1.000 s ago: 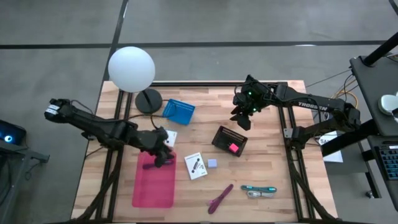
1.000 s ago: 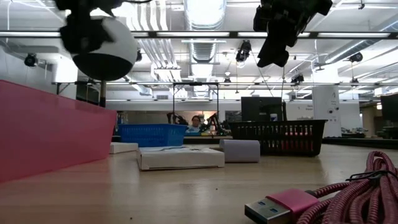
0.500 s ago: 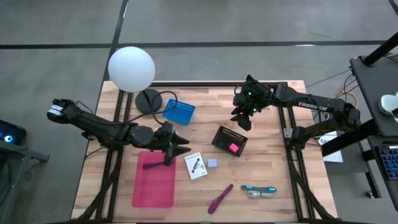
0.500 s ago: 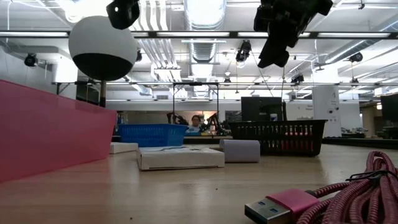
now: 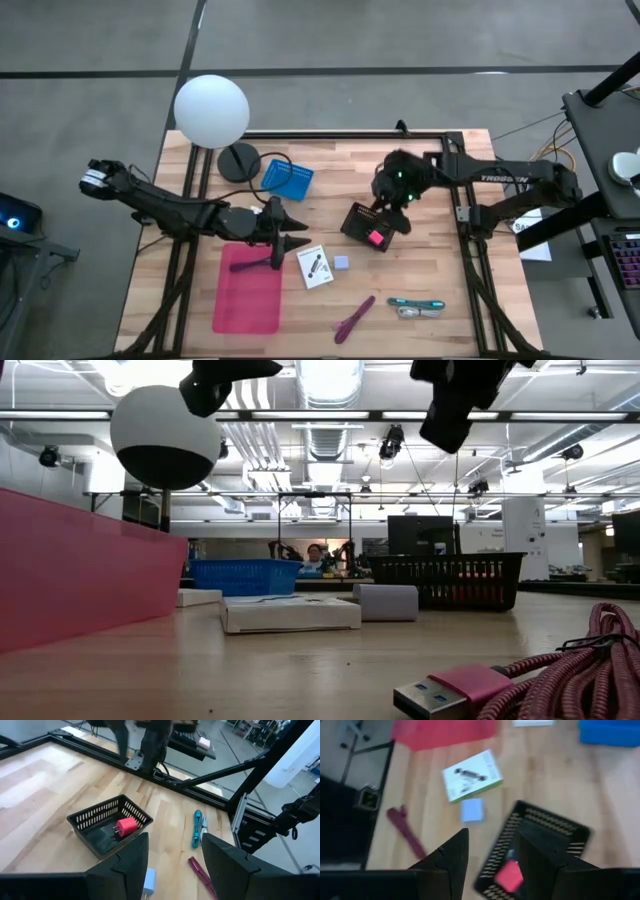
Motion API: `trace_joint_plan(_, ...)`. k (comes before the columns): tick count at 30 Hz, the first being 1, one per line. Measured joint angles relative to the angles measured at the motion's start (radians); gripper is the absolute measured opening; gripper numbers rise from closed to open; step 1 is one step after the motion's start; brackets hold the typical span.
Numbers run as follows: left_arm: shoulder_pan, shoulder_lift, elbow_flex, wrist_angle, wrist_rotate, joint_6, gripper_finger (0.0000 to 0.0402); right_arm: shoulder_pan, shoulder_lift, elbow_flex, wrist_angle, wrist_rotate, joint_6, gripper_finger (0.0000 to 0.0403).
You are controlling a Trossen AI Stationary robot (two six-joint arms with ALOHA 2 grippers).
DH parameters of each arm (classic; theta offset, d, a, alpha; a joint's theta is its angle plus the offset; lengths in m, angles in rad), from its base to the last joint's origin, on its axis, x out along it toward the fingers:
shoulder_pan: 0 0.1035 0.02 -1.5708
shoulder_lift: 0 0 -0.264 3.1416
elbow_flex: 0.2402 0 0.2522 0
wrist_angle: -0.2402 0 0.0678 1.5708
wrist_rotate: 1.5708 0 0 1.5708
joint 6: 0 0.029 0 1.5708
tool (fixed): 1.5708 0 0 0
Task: Pick and place items into bin
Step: Put the light blue charger cable into the pink bin
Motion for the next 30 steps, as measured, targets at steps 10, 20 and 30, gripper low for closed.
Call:
trace_joint_plan(10,0.0,-0.007,0.0,0.007,0.0,0.06,0.0169,0.328,0.0,-0.001,-0.001,0.217,0.261,0.0197)
trace_joint_plan(20,0.0,-0.006,0.0,0.008,0.0,0.109,0.0169,0.564,0.013,-0.026,0.001,0.3,0.53,0.0223)
trace_joint_plan(30,0.0,-0.005,0.0,0.01,-0.004,0.122,0.0169,0.685,0.164,-0.06,0.006,0.32,0.57,0.0224)
